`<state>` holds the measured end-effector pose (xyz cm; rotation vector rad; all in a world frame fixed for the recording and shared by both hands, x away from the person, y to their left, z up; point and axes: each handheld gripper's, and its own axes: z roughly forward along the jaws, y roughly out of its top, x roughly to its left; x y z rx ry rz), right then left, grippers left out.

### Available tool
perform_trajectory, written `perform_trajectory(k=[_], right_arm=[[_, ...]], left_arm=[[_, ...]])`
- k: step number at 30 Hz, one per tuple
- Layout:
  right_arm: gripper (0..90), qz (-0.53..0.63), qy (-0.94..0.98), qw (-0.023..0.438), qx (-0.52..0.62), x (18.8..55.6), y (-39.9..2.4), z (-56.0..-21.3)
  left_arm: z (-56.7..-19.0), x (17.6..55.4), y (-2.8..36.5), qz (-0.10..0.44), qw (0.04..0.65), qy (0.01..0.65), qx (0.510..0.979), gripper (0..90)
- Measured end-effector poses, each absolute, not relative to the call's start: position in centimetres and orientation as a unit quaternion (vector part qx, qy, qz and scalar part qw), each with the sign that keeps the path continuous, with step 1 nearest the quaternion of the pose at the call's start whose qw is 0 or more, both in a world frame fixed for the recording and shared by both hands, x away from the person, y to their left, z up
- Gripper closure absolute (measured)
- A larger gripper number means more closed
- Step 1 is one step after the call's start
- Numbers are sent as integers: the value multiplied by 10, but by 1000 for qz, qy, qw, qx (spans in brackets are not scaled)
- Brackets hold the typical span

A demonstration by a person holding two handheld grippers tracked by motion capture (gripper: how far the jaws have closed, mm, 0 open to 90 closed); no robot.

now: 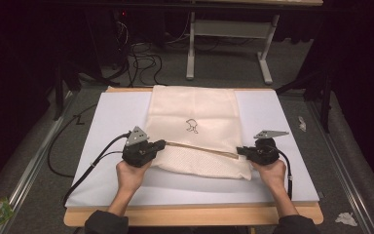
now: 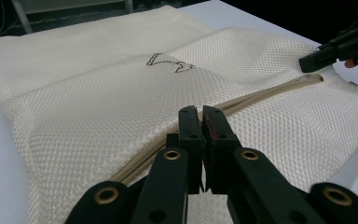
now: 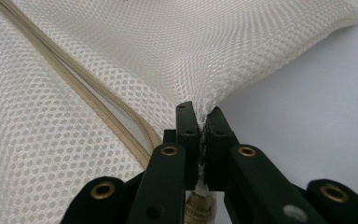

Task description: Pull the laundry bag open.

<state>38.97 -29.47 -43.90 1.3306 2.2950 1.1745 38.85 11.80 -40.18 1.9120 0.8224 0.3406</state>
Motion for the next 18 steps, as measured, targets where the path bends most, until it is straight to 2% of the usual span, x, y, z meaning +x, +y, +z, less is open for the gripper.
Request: perform_trajectory(k=[18], right_arm=[[882, 395, 789, 127, 454, 391, -296, -435]], left_arm=[[-402, 389, 128, 141, 494, 349, 784, 874]])
